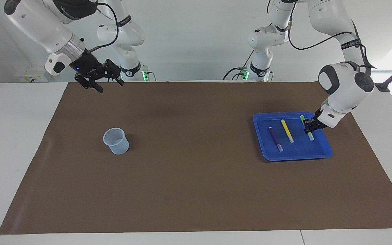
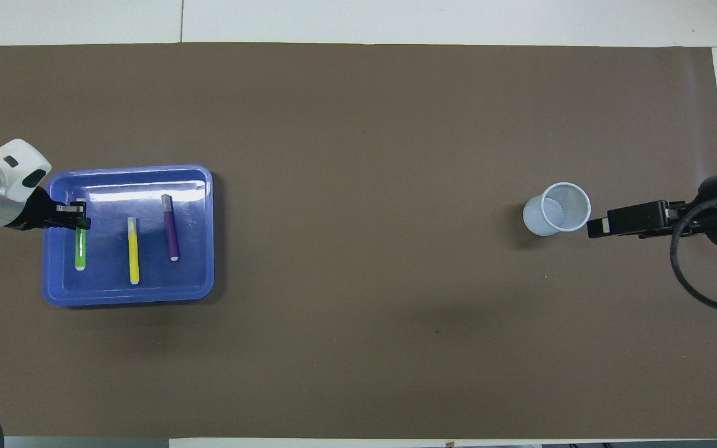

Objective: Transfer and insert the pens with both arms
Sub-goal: 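Lift the green pen with the left gripper while the right gripper approaches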

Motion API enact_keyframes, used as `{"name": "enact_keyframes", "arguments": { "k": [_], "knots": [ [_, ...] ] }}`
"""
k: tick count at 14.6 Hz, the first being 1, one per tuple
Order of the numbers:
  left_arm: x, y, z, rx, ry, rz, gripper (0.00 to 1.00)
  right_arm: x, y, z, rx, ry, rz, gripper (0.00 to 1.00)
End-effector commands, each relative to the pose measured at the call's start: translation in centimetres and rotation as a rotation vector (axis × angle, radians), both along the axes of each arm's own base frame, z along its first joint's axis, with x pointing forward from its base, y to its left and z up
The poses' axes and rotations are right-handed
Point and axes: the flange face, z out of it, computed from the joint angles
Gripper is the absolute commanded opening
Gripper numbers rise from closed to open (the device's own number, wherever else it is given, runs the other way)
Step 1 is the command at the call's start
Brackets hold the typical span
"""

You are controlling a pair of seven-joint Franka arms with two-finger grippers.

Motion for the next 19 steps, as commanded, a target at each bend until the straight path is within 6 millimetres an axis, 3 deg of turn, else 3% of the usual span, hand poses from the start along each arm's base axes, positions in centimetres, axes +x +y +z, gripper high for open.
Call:
{"name": "enact_keyframes", "arguments": {
  "k": [1,4,6,9,10,13,16,19],
  "knots": [
    [1.2,-2.9,4.6,-0.002,0.037,0.103,0.00,-0.6,0.2,0.0,0.023,-0.021,-0.003,1.00],
    [1.4,-8.0,8.8,-0.042,0.080,0.309,0.00,-0.6,0.3,0.0,0.030,-0.022,-0.004,1.00],
    [1.0,-12.8,11.2,-0.080,0.105,0.503,0.00,-0.7,0.5,-0.4,0.070,-0.025,-0.032,1.00],
    [-1.3,-19.8,14.7,-0.138,0.142,0.770,0.00,-1.8,1.3,-2.1,0.197,-0.013,-0.142,1.00],
    [-2.0,-21.3,15.8,-0.164,0.158,0.857,0.00,-2.0,1.6,-2.4,0.219,-0.018,-0.159,1.00],
    [-3.6,-26.3,16.8,-0.213,0.255,1.090,0.00,-2.0,2.3,-2.1,0.294,0.031,-0.283,1.00],
    [-6.0,-30.9,16.3,-0.224,0.317,1.266,0.00,-2.1,4.4,-2.0,0.323,0.039,-0.278,1.00],
    [-7.3,-33.6,15.7,-0.273,0.349,1.461,0.00,-1.5,5.9,-0.8,0.488,0.026,-0.327,1.00]
  ]
}}
